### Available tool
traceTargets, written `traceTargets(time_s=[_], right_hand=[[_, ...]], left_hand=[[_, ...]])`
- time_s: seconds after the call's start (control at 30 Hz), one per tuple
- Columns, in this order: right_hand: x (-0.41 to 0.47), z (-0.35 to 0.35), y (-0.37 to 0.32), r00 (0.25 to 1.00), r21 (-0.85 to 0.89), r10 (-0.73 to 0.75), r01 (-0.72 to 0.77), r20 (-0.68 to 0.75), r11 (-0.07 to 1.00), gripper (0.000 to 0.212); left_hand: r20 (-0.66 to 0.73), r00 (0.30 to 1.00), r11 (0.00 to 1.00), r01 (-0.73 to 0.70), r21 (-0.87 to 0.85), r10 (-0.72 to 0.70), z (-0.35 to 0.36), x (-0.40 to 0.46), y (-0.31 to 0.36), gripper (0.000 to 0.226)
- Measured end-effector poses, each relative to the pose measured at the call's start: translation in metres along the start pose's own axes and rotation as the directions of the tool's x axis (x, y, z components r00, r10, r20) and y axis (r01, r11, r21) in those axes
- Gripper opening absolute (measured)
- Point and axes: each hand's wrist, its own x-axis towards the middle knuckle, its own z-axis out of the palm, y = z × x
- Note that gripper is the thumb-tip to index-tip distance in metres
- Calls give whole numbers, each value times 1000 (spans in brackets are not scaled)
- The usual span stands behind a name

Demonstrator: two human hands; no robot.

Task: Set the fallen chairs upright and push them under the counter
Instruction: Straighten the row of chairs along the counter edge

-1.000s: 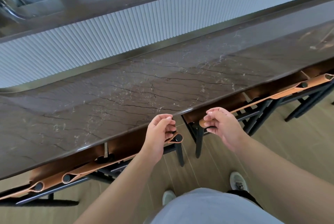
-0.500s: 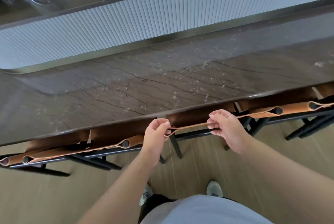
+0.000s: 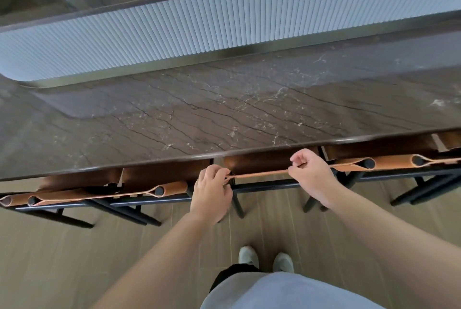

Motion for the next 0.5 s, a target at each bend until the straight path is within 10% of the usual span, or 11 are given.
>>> traceTargets(time_s=[0.3,0.5], right_hand=[[9,-44,34,976,-754,-213,170,41,635,30],[16,-74,57,976,-933,-185,173,119,315,31]], left_hand=[[121,968,917,-249,311,221,17,9,-17,34],[136,957,885,-290,363,257,26,20,-27,45]])
